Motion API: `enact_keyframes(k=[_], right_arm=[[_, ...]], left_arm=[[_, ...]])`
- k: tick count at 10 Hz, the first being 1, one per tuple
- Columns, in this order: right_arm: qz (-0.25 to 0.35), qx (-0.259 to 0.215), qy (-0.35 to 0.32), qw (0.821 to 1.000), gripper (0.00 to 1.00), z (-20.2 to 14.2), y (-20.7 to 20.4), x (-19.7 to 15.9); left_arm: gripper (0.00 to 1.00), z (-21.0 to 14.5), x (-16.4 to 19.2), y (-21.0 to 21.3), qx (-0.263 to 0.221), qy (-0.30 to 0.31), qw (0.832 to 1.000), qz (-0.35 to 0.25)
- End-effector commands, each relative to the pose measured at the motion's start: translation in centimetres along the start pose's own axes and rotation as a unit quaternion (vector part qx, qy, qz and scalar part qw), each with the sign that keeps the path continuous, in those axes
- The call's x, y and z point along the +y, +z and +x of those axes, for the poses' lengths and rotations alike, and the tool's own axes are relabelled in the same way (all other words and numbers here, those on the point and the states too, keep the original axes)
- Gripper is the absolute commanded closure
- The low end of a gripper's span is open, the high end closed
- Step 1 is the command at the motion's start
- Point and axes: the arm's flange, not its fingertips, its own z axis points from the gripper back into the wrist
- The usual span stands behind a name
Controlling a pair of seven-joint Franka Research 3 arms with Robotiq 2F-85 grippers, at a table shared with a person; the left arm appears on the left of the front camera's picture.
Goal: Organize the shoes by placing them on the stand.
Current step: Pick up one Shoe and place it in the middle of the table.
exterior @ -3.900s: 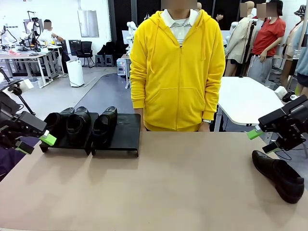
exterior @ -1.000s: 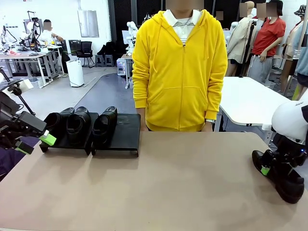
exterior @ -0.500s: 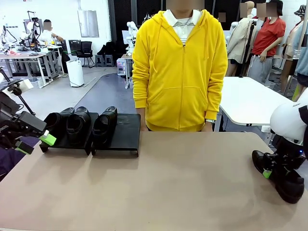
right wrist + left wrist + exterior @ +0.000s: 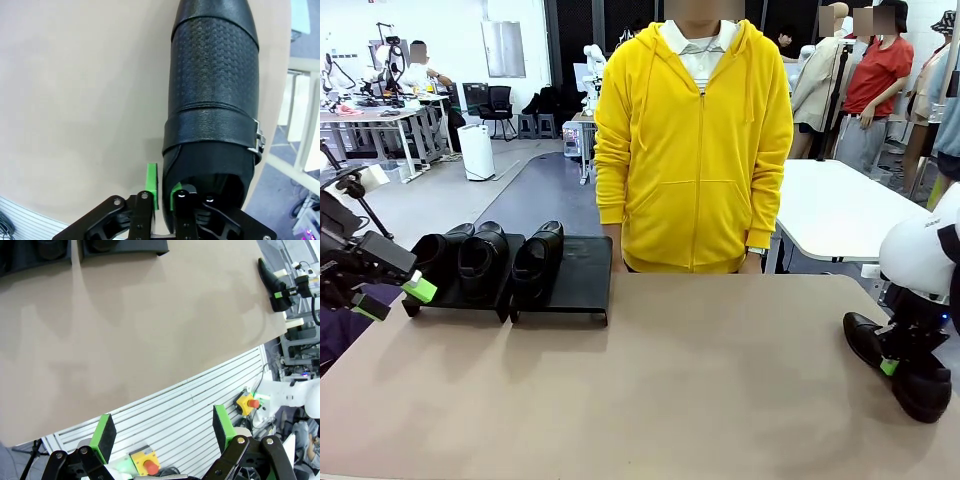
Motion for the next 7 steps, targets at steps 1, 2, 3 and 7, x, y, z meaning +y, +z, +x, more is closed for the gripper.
enact_keyframes(k=[1, 2, 3, 7], right_arm=[[-0.018, 0.008, -0.008, 1.0, 1.0, 0.5, 0.4, -0.3], [-0.02, 0.007, -0.009, 1.0, 1.0, 0.5, 0.5, -0.4], [-0.021, 0.005, -0.011, 1.0, 1.0, 0.4, 0.6, -0.6], [0.014, -0.051, -0.041, 0.998, 1.0, -1.9, 12.9, 0.4]], left_arm=[[0.0, -0.2, -0.1, 0.0, 0.0, 0.007, 1.0, -0.009], [0.0, -0.2, -0.1, 0.0, 0.0, 0.007, 1.0, -0.009], [0.0, -0.2, -0.1, 0.0, 0.0, 0.007, 1.0, -0.009], [0.0, -0.2, -0.1, 0.0, 0.0, 0.007, 1.0, -0.009]])
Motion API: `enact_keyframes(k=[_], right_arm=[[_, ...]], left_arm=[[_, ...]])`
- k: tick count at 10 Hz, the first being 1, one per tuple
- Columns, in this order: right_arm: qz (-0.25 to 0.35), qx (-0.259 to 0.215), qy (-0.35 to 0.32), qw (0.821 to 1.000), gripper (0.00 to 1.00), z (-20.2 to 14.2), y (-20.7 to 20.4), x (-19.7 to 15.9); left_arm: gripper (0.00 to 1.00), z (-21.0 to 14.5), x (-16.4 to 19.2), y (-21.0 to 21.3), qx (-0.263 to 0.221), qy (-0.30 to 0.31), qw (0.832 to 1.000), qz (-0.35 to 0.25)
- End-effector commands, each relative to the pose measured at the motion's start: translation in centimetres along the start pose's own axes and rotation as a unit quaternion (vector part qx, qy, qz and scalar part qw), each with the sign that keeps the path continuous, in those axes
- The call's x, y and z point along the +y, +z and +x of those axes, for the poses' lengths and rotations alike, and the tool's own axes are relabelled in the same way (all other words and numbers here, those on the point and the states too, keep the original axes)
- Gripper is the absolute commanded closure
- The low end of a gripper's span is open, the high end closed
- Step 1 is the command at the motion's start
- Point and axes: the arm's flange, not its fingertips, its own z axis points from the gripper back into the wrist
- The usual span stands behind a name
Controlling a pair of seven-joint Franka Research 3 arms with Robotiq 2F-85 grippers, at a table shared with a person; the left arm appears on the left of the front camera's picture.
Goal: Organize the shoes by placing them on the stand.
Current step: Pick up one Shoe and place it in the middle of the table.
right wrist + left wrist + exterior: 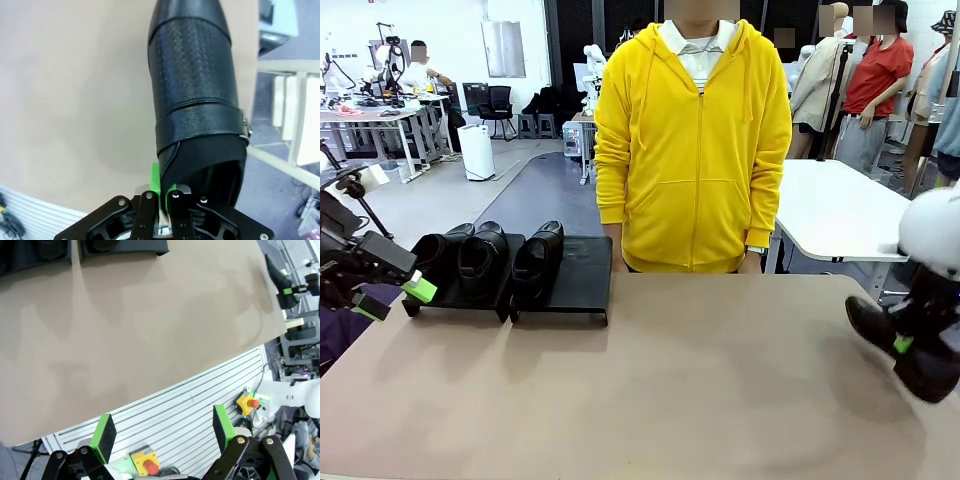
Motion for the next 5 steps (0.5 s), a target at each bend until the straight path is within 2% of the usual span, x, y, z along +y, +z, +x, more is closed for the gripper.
enact_keyframes(k=[1, 2, 3, 4, 5], right_arm=[[0.015, -0.039, -0.015, 0.999, 1.0, -2.7, 9.6, 2.1], [0.023, -0.073, -0.012, 0.997, 1.0, -4.0, 11.6, 2.7], [0.032, -0.082, -0.009, 0.996, 1.0, -4.5, 12.3, 2.7], [0.047, -0.094, -0.021, 0.994, 1.0, -4.0, 11.8, 2.0], [0.051, -0.089, -0.028, 0.994, 1.0, -2.5, 10.2, -0.2]], left_arm=[[0.0, -0.2, -0.1, 0.0, -0.001, 0.007, 1.0, -0.009], [0.0, -0.2, -0.1, 0.0, -0.001, 0.007, 1.0, -0.009], [0.0, -0.2, -0.1, 0.0, -0.001, 0.007, 1.0, -0.009], [0.0, -0.2, -0.1, 0.0, -0.001, 0.007, 1.0, -0.009], [0.0, -0.2, -0.1, 0.0, -0.001, 0.007, 1.0, -0.009]])
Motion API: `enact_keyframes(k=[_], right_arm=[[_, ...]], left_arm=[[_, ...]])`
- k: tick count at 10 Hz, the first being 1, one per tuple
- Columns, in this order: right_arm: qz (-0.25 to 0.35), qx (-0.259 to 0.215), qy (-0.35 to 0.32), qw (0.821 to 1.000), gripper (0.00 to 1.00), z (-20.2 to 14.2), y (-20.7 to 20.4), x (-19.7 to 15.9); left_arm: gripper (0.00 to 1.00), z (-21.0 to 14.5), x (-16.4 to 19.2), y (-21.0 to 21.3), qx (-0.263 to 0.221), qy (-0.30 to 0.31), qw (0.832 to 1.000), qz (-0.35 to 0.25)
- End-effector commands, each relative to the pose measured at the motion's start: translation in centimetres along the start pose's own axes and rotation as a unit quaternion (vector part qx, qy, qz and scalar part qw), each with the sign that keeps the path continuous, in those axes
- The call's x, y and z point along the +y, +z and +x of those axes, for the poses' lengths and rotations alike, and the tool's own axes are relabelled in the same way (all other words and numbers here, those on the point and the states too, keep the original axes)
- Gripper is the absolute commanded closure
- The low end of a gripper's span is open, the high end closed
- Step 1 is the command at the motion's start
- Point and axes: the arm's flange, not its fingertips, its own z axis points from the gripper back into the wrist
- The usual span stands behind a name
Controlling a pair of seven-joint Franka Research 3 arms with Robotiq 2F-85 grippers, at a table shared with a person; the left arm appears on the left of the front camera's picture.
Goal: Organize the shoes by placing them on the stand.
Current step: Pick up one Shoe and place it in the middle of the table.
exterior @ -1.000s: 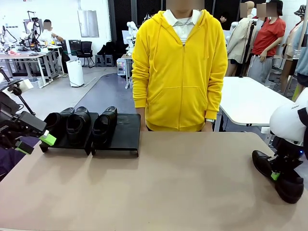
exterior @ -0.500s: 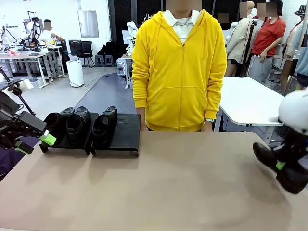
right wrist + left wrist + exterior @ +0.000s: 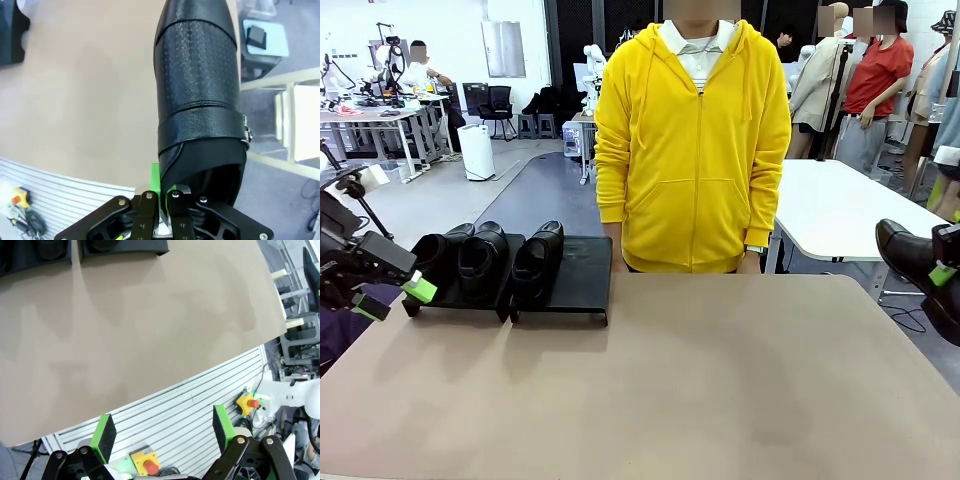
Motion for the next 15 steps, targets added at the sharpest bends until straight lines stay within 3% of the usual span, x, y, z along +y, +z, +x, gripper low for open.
enact_keyframes(k=[1, 4, 6, 8, 11, 13, 15], right_arm=[[-0.007, 0.003, 0.012, 1.0, 1.0, -0.2, 0.7, 0.9], [-0.001, 0.009, 0.002, 1.0, 1.0, 0.1, -0.7, -0.1], [-0.058, 0.003, -0.021, 0.998, 1.0, -0.8, 0.1, 10.5], [-0.078, 0.007, -0.003, 0.997, 1.0, -1.4, -2.2, 21.3], [-0.097, 0.012, -0.034, 0.995, 1.0, -2.1, -6.4, 35.9], [-0.131, 0.023, -0.028, 0.991, 1.0, -3.2, -10.2, 42.5], [-0.149, 0.034, 0.008, 0.988, 1.0, -4.6, -14.1, 45.9]], left_arm=[[0.0, -0.2, -0.1, 0.0, -0.001, 0.007, 1.0, -0.009], [0.0, -0.2, -0.1, 0.0, -0.001, 0.007, 1.0, -0.009], [0.0, -0.2, -0.1, 0.0, -0.001, 0.007, 1.0, -0.009], [0.0, -0.2, -0.1, 0.0, -0.001, 0.007, 1.0, -0.009], [0.0, -0.2, -0.1, 0.0, -0.001, 0.007, 1.0, -0.009], [0.0, -0.2, -0.1, 0.0, -0.001, 0.007, 1.0, -0.009], [0.0, -0.2, -0.1, 0.0, -0.001, 0.007, 1.0, -0.009]])
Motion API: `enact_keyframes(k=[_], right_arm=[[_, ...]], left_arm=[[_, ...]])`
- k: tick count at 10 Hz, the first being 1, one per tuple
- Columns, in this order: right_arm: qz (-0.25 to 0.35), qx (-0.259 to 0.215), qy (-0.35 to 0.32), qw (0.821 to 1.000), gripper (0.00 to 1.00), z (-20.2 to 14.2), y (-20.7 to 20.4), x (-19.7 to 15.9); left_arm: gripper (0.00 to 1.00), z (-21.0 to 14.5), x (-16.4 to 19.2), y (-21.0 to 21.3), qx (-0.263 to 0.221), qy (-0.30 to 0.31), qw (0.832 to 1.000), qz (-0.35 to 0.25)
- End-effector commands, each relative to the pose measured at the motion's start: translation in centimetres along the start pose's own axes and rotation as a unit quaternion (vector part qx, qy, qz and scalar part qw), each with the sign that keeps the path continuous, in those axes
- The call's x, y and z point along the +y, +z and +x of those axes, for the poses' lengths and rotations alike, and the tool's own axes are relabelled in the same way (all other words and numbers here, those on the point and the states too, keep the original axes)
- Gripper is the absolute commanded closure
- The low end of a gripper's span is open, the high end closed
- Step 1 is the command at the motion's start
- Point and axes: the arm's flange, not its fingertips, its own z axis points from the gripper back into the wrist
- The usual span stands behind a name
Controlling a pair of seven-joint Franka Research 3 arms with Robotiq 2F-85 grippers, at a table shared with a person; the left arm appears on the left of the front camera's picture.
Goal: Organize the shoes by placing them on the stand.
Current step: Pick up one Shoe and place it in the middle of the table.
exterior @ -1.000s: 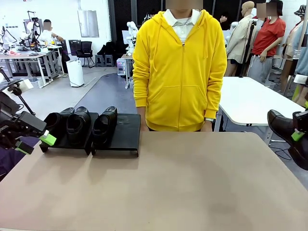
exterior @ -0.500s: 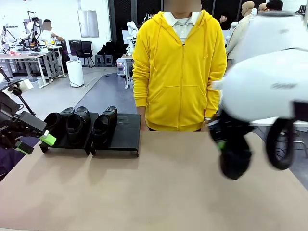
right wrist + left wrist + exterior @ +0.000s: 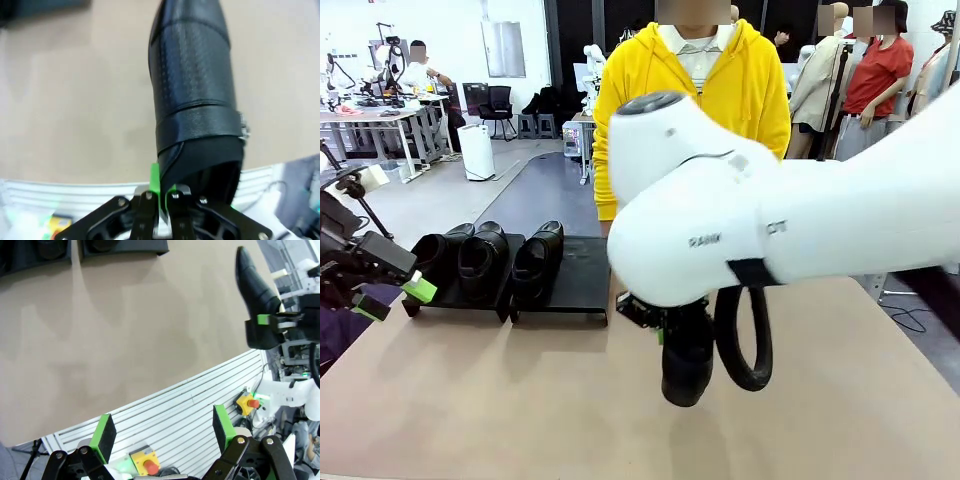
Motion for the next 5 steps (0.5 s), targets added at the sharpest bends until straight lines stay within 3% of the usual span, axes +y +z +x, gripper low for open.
enact_keyframes(k=[1, 5], right_arm=[[-0.026, 0.0, 0.021, 0.999, 1.0, 1.4, -1.8, 2.8], [-0.02, 0.016, 0.036, 0.999, 1.0, 0.0, -3.4, 2.0]], left_arm=[[0.0, -0.2, -0.1, 0.0, -0.001, 0.007, 1.0, -0.009], [0.0, -0.2, -0.1, 0.0, -0.001, 0.007, 1.0, -0.009]])
